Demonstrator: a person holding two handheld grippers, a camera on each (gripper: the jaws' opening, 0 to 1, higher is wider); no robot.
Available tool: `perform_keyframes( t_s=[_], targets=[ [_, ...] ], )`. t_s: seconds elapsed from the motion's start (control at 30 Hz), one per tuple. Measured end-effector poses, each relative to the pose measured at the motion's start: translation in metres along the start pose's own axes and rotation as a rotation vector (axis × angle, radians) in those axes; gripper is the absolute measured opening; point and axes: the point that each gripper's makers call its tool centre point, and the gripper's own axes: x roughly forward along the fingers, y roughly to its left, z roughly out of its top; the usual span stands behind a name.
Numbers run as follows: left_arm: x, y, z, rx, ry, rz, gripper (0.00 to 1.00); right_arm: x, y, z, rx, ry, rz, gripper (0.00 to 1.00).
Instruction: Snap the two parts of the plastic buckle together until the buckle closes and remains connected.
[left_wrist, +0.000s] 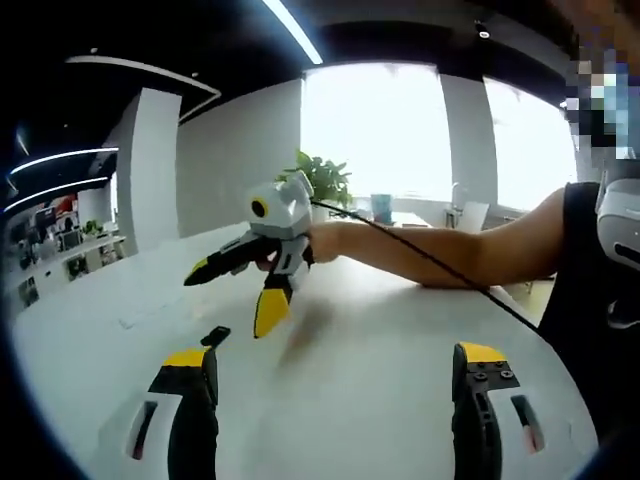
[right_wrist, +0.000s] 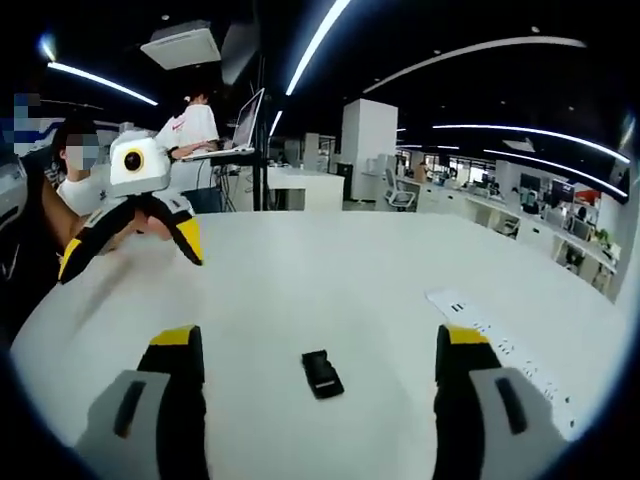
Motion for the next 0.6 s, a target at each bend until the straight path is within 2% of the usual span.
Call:
perform_keyframes(
  t_s=[0.17,0.27,0.37,0.5,0.57,0.6],
  targets=[
    [0.001,0.000,0.001,0.001,-0.001,0.006,0.99,0.001,0.013,-0.010,0.027,0.039,0.009,0.88],
    [0.002,0.000,0.000,0.012,0.009,0.009,0.99,-0.003,0.020,-0.016,0.027,0.060,0.005,0.81],
    [0.002,0.002,0.000,0.018,0.010,0.020,0.99,-0.011,0.019,-0.018,0.039,0.047,-0.023,0.76],
    [0.000,0.009,0.001,0.007,0.003,0.047,0.99,-0.022,0.014,-0.018,0.060,0.019,-0.082,0.74],
    [0.000,0.014,0.000,0.002,0.001,0.061,0.99,-0.029,0.025,-0.015,0.070,0.003,-0.104,0.74],
    [0.000,0.017,-0.001,0.000,0.004,0.079,0.99,-0.030,0.024,-0.016,0.074,-0.001,-0.112,0.75]
  ],
)
